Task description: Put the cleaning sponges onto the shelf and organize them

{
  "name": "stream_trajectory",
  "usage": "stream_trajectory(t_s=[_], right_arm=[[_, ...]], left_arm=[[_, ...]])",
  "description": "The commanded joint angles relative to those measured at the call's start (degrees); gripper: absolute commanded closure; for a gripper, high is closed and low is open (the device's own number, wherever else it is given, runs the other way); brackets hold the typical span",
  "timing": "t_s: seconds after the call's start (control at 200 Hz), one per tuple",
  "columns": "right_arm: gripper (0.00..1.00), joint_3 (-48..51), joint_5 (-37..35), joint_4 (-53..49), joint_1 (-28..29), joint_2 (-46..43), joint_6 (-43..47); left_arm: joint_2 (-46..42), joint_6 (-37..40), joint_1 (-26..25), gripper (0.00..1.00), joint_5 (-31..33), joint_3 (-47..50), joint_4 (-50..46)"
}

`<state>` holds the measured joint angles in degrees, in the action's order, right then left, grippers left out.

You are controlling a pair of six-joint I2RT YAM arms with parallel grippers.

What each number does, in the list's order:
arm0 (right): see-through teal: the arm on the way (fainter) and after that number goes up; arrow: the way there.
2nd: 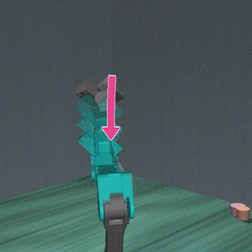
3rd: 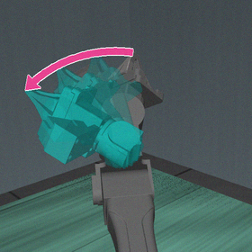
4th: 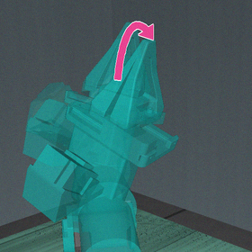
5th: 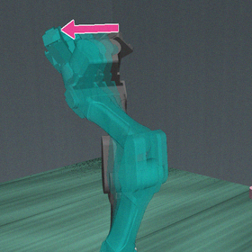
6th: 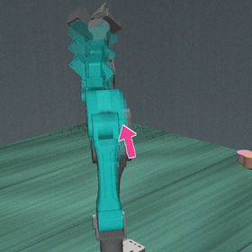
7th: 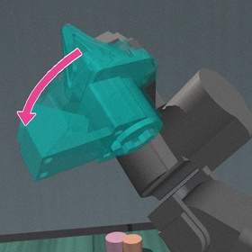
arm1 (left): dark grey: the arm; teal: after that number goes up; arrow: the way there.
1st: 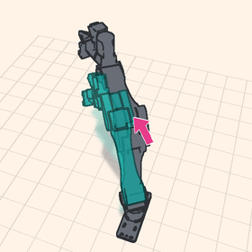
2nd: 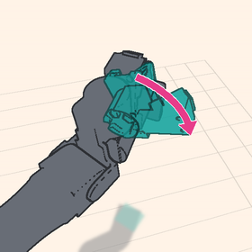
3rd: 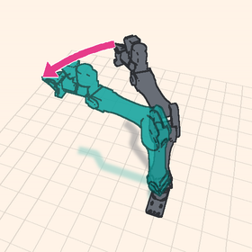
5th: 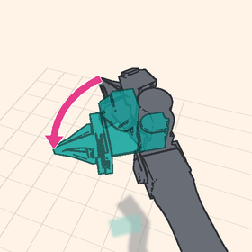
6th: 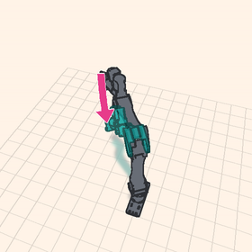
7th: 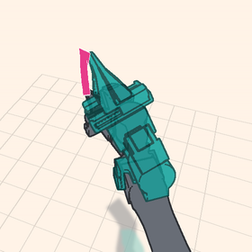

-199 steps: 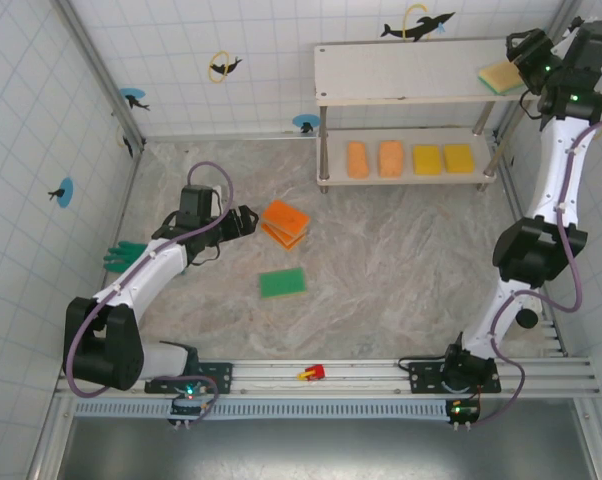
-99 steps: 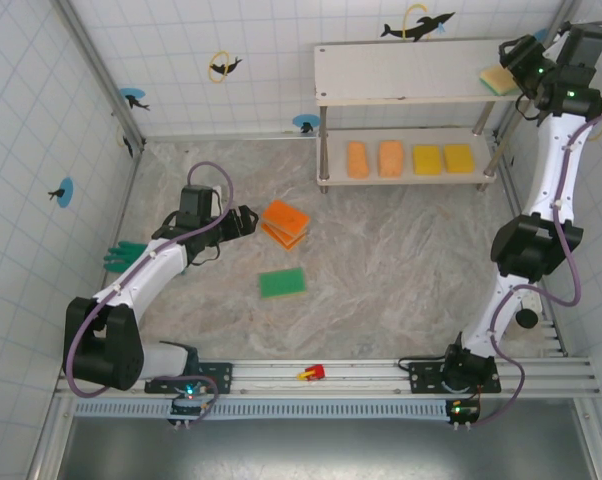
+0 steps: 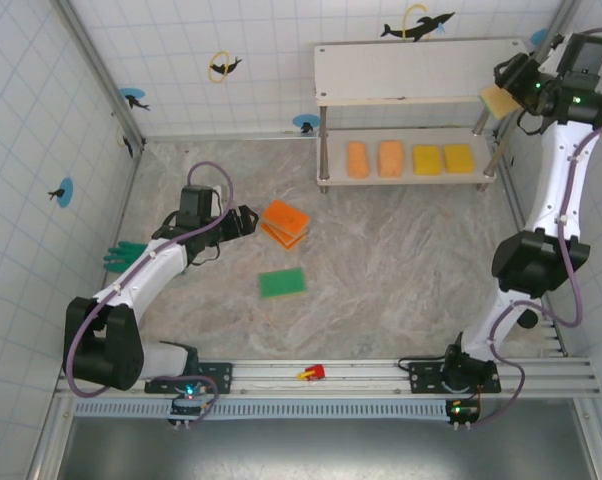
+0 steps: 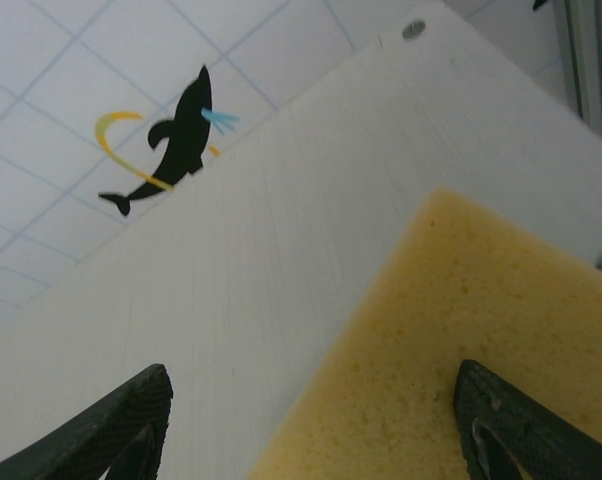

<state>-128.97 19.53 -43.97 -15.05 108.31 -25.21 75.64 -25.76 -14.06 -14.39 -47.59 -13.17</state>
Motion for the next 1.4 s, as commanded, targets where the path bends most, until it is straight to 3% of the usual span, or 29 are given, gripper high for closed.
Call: stream_trajectory(t_s=[0.0,0.27,0.481,0.616,1.006,1.151,1.397], right_arm=[[0.24,10.1,0.6,-7.3,2.5,-7.8,3.4],[0.20,36.6,0.8,-1.6,5.3,-28.9,2.6],[0.10,45.9,-12.3,-7.6,9.4,-37.6,4.1],[0.08,52.3,-13.4,-6.1,10.1,-41.2,2.1],[0.03,55.4,-33.7,-21.5,18.3,-34.8,5.5],[0.02,59.3,-34.8,-21.9,20.9,-31.2,3.5],[0.01,72.1,-28.3,-9.8,24.5,-27.9,-1.6]], left_arm=[[0.6,-0.4,0.4,0.03,-0.5,0.2,0.4],[1.4,0.0,0.3,0.03,-1.8,-0.4,0.8],[1.7,0.0,0.2,0.03,-2.6,-0.5,1.0],[1.9,0.0,-0.6,0.03,-2.8,-1.0,0.7],[2.2,-1.0,-3.0,0.03,-2.2,-1.0,0.5],[2.6,-0.8,-3.1,0.03,-2.2,-1.3,0.4],[3.1,-0.8,-3.2,0.03,-2.1,-1.5,-0.2]])
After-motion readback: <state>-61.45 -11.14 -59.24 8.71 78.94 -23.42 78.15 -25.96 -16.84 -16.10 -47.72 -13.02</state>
